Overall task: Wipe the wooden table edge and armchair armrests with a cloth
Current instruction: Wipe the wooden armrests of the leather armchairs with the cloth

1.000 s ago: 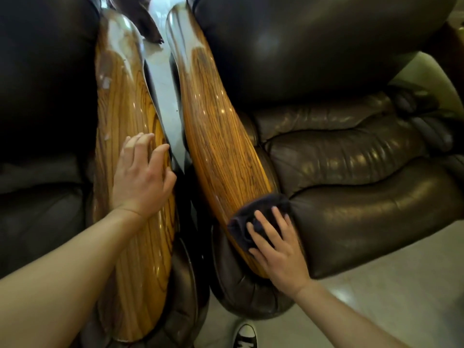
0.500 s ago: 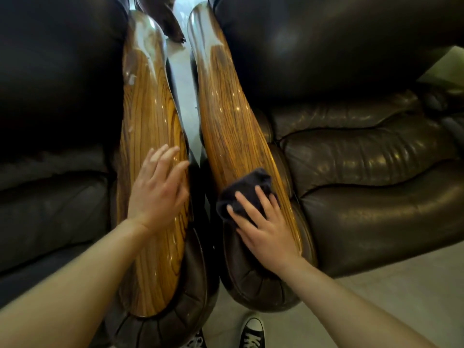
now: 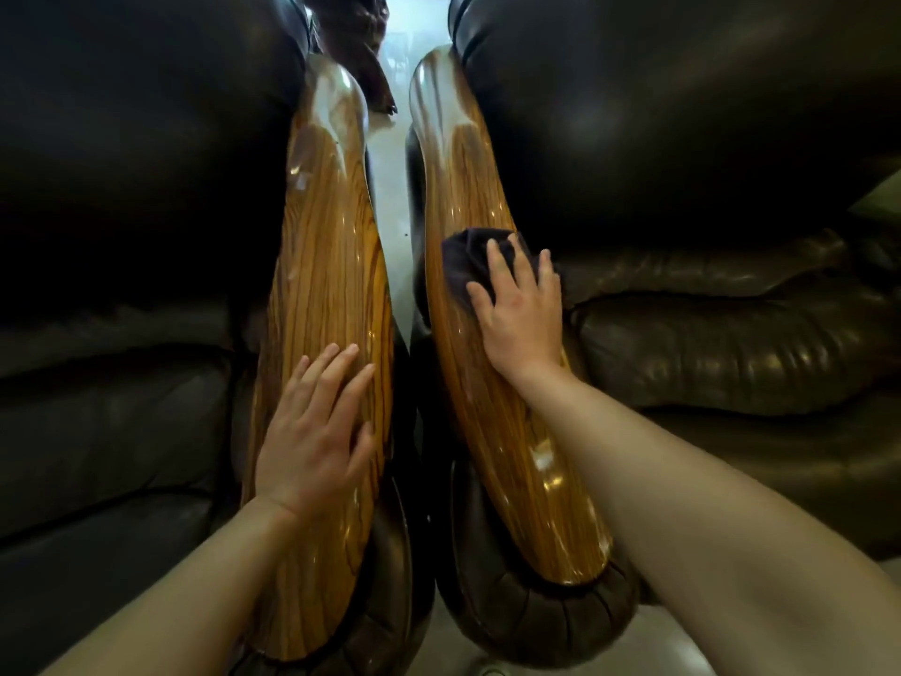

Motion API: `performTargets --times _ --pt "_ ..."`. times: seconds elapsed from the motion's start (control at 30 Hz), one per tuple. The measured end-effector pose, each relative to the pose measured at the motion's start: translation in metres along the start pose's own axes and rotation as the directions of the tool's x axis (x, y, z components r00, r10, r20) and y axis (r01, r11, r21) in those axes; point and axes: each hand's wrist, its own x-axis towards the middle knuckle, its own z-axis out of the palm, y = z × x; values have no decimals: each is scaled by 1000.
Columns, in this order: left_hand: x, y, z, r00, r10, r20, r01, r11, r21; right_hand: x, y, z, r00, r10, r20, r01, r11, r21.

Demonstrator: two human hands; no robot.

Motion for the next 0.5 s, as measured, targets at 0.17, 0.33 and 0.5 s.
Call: performTargets --times 0.17,0.33,0.5 --pt "-1 -1 2 1000 7 -9 -7 1000 -2 -53 10 7 987 -160 -3 158 983 -97" --pt "-1 -2 2 1000 10 -5 -10 1000 -12 -96 27 19 951 -305 -50 300 951 -78" --pt "-2 -4 3 1000 12 4 -11 1000 -22 -123 33 27 802 -598 -14 591 796 -129"
